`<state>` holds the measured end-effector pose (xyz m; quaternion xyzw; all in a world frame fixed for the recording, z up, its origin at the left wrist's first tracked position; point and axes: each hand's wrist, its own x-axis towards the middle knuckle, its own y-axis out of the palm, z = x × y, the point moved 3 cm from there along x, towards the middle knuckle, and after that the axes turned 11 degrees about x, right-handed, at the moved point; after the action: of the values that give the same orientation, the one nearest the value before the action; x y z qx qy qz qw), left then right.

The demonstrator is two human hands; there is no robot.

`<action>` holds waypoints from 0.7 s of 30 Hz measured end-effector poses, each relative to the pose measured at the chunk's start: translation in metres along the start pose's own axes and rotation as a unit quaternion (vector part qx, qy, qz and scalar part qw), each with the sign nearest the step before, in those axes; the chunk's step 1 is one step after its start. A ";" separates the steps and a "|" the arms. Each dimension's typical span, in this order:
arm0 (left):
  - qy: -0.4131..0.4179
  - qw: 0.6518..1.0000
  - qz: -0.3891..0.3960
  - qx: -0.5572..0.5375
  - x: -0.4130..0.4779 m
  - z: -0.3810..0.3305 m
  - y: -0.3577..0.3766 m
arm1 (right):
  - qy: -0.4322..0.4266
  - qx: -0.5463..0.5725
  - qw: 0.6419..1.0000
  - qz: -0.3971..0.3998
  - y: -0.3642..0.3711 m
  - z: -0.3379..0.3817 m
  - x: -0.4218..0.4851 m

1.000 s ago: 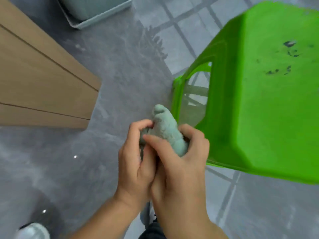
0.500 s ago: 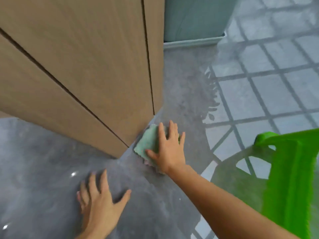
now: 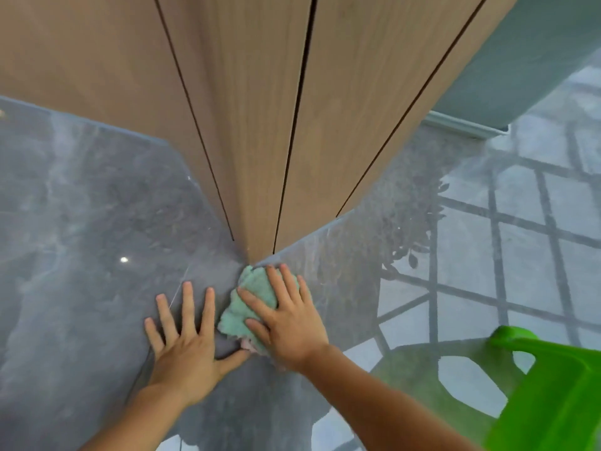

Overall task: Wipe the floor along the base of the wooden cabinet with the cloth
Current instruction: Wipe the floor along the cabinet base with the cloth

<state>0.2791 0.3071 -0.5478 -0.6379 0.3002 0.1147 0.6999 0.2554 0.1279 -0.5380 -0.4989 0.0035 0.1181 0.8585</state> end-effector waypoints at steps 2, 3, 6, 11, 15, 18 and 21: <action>0.009 1.000 -0.001 -0.010 0.000 0.002 -0.002 | -0.027 -0.084 0.996 0.002 -0.024 -0.057 -0.001; 0.010 1.000 -0.003 -0.003 0.003 0.003 0.001 | 0.032 -0.107 0.993 -0.032 -0.042 -0.093 -0.002; 0.004 1.000 0.014 -0.001 0.007 -0.002 0.002 | 0.348 -0.058 0.926 -0.138 -0.097 -0.174 -0.005; 0.004 1.000 -0.014 0.015 0.009 0.002 0.009 | 0.386 0.041 0.909 -0.153 -0.060 -0.094 0.019; 0.006 0.998 -0.025 0.055 0.012 0.004 0.018 | 0.133 0.002 0.988 -0.076 0.006 0.001 0.005; 0.019 0.997 -0.053 0.050 0.012 0.001 0.019 | -0.094 -0.088 0.991 0.037 -0.029 -0.052 0.010; 0.010 0.997 -0.064 0.038 0.010 0.001 0.018 | 0.052 -0.208 0.975 0.058 -0.091 -0.137 0.018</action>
<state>0.2771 0.3088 -0.5682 -0.6303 0.2699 0.0516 0.7261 0.3068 -0.0291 -0.5313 -0.6708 0.0528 0.1397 0.7265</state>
